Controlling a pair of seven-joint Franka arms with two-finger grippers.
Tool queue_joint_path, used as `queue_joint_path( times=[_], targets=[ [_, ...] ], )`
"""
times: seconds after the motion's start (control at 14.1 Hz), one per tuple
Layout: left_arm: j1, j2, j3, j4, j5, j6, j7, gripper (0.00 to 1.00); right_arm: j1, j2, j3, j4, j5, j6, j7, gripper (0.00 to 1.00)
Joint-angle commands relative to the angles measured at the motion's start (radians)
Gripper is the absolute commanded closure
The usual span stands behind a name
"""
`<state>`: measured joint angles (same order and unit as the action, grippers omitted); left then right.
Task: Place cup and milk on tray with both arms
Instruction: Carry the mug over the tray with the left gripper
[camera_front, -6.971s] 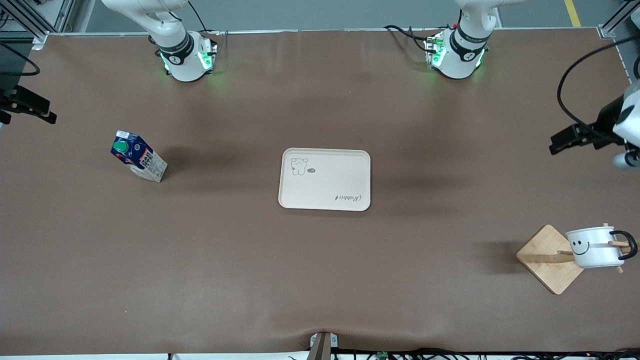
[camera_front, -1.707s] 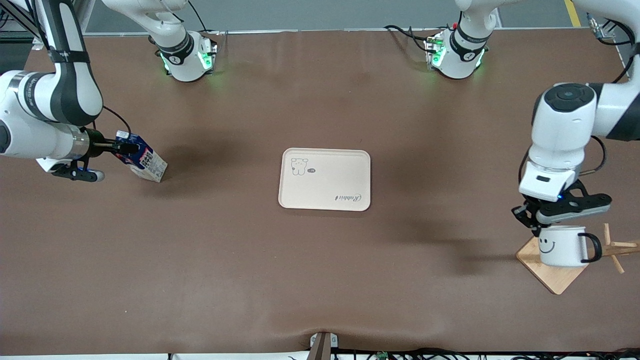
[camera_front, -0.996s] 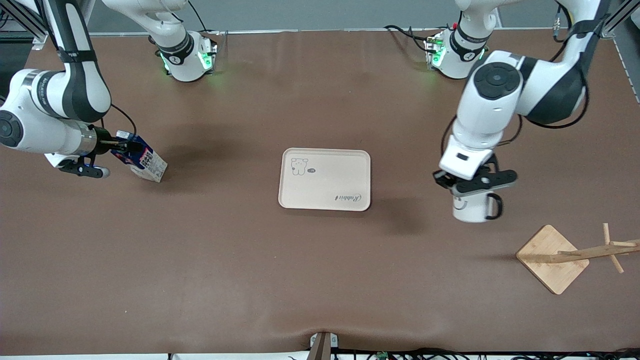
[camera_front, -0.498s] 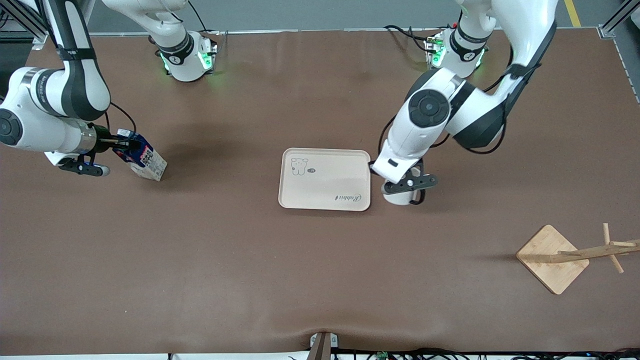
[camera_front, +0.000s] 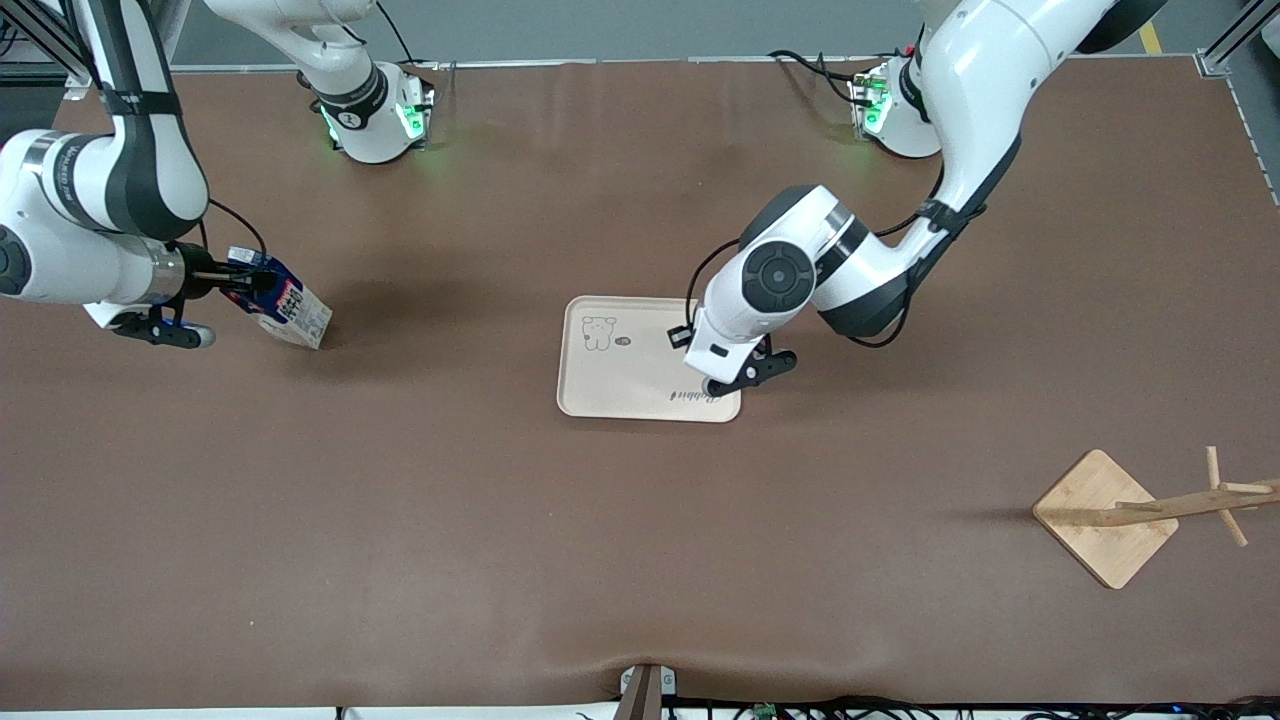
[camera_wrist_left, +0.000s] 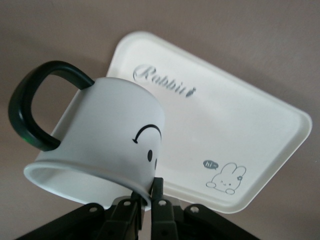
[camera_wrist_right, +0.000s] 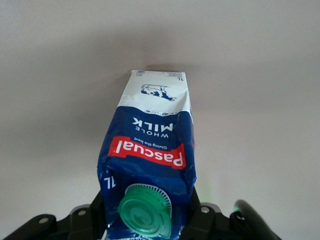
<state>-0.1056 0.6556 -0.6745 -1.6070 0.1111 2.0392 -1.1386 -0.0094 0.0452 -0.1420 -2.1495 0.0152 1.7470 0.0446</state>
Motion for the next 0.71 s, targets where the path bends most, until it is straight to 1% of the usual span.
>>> queue_joint_path(
  times=[0.0,0.28,0.43,0.64],
  targets=[
    [-0.017,0.056,-0.003,0.039,-0.037,-0.028,-0.015,1.0,-0.014,0.005,0.01,0.095,-0.014,-0.118,-0.018,1.0],
    [-0.028,0.104,0.0,0.039,-0.08,-0.021,-0.013,1.0,-0.003,0.064,0.012,0.256,0.002,-0.305,-0.037,1.0],
    [-0.032,0.116,0.0,0.038,-0.083,-0.021,-0.013,1.0,0.026,0.07,0.013,0.33,0.006,-0.355,-0.019,1.0],
    [-0.034,0.134,0.0,0.038,-0.082,-0.021,-0.007,1.0,0.081,0.128,0.013,0.474,0.006,-0.504,-0.016,1.0]
  ],
)
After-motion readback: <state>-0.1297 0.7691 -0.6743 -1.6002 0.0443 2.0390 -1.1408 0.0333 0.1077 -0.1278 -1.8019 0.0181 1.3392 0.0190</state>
